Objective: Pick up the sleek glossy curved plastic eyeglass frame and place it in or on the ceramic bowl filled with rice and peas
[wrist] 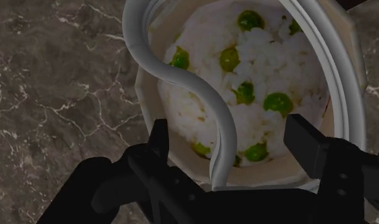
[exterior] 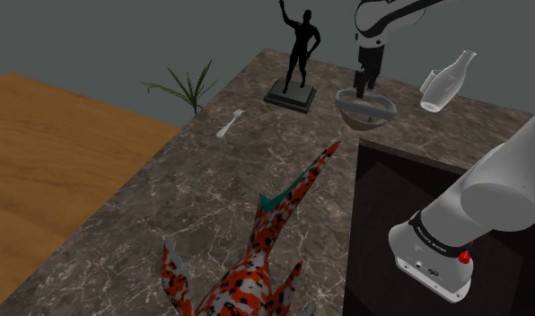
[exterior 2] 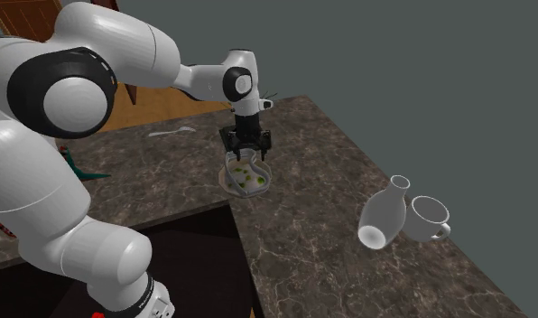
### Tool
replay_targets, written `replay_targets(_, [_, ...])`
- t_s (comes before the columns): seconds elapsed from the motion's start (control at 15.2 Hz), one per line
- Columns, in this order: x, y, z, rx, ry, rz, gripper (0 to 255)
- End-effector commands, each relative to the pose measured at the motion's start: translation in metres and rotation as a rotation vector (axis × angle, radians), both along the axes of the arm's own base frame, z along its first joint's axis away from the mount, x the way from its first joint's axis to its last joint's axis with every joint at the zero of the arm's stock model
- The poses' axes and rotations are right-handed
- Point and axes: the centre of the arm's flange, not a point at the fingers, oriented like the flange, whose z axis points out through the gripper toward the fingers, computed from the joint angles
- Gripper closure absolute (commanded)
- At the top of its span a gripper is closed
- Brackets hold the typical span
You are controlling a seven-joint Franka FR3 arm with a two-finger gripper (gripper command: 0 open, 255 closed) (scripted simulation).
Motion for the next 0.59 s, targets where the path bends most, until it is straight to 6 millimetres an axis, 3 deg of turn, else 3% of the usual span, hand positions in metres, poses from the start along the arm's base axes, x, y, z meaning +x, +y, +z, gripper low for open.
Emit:
replay_targets(0.0, [0.000, 0.000, 0.000, 0.000, 0.000, 0.000, 0])
replay_targets(0.13, [0.000, 0.000, 0.000, 0.000, 0.000, 0.000, 0])
replay_targets(0.4, [0.013, 0.005, 0.048, 0.000, 0.000, 0.000, 0])
replay_targets(0.53, [0.013, 0.005, 0.048, 0.000, 0.000, 0.000, 0])
